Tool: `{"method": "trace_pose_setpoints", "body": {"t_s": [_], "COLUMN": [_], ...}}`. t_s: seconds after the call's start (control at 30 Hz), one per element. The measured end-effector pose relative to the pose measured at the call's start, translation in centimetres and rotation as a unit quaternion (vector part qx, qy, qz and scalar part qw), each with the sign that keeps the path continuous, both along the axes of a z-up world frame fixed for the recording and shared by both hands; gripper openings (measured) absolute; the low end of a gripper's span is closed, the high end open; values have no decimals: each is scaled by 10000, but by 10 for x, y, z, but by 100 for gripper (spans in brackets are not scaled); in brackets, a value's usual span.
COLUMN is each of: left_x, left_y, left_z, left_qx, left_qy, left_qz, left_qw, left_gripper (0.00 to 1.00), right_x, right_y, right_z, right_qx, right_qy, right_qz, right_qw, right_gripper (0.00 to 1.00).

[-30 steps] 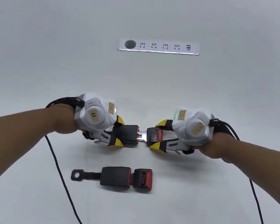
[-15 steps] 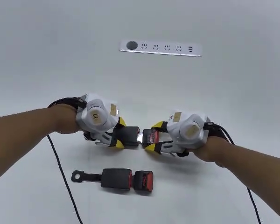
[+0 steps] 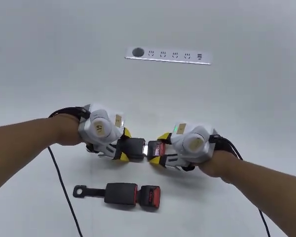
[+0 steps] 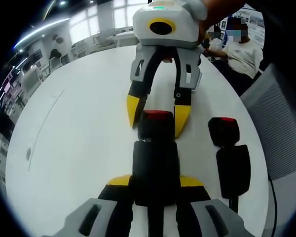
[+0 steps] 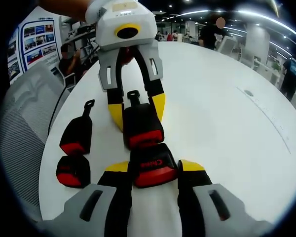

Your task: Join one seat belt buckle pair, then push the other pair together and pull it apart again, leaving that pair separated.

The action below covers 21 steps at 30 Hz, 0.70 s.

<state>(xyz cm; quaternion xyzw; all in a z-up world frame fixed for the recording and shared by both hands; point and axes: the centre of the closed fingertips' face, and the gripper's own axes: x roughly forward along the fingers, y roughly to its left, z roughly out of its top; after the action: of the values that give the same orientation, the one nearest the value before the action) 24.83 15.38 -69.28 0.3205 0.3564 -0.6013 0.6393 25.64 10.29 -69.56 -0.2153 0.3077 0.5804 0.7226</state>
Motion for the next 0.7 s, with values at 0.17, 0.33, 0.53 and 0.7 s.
{"method": "trace_pose_setpoints", "body": {"t_s": [0.17, 0.33, 0.53, 0.7], "left_x": [0, 0, 0, 0], "left_y": [-1, -1, 0, -1], "left_z": [1, 1, -1, 0], "left_qx": [19, 23, 28, 10], "left_qy": [6, 9, 5, -2], "left_qz": [-8, -72, -80, -91], "left_qw": [10000, 10000, 10000, 10000], "left_gripper": [34, 34, 34, 34], "right_x": [-1, -2, -2, -3], "right_y": [0, 1, 0, 0], "right_z": [0, 0, 0, 0], "right_qx": [-53, -113, -139, -145], "right_qy": [-37, -85, -95, -109], "right_qz": [40, 17, 46, 74], "right_qw": [10000, 9999, 9998, 9998], "right_gripper": [35, 35, 35, 35]}}
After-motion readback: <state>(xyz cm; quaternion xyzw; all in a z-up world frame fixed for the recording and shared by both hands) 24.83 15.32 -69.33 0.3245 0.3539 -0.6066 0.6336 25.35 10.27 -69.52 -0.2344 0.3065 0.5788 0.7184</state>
